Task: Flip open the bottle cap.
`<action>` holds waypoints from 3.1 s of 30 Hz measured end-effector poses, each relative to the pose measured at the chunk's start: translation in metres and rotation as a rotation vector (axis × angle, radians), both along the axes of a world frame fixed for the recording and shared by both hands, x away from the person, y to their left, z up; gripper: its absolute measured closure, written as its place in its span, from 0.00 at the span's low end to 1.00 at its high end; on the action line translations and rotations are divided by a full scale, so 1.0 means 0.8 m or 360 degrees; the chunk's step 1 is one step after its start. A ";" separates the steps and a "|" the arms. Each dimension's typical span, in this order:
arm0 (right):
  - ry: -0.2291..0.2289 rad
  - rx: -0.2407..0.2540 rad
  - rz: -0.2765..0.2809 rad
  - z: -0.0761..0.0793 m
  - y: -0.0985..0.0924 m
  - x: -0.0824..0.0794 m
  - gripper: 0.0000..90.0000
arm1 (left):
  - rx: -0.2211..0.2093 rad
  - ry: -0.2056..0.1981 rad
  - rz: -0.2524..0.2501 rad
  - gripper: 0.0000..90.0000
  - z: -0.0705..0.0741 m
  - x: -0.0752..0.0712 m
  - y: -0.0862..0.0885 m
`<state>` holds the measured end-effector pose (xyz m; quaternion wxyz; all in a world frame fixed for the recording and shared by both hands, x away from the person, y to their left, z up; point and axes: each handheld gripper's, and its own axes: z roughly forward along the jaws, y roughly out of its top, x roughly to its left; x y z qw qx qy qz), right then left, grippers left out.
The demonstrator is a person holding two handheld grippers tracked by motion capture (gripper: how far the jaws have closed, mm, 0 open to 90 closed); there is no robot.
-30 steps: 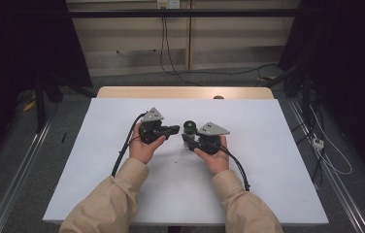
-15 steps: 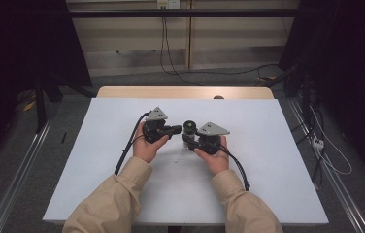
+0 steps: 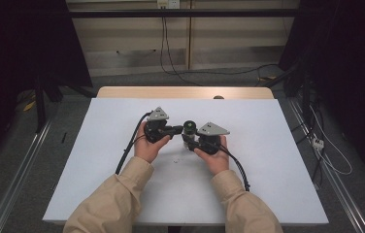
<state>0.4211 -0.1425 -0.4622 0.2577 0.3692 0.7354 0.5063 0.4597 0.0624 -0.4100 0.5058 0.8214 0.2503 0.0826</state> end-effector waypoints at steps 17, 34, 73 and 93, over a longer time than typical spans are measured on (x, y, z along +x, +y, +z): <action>0.0001 -0.0001 -0.0002 0.000 0.000 0.000 0.59 | 0.0000 0.0022 0.0004 1.00 0.001 0.000 0.000; 0.0003 0.0001 -0.0005 0.000 0.000 0.000 0.59 | 0.0010 0.0022 0.0003 1.00 0.002 0.000 -0.002; 0.0006 -0.0001 -0.0009 0.000 0.000 0.000 0.59 | 0.0041 -0.0035 0.0003 1.00 0.016 -0.004 -0.002; 0.0003 -0.0010 -0.0013 0.000 0.001 0.000 0.59 | 0.0104 -0.0007 -0.0009 1.00 0.012 -0.009 -0.007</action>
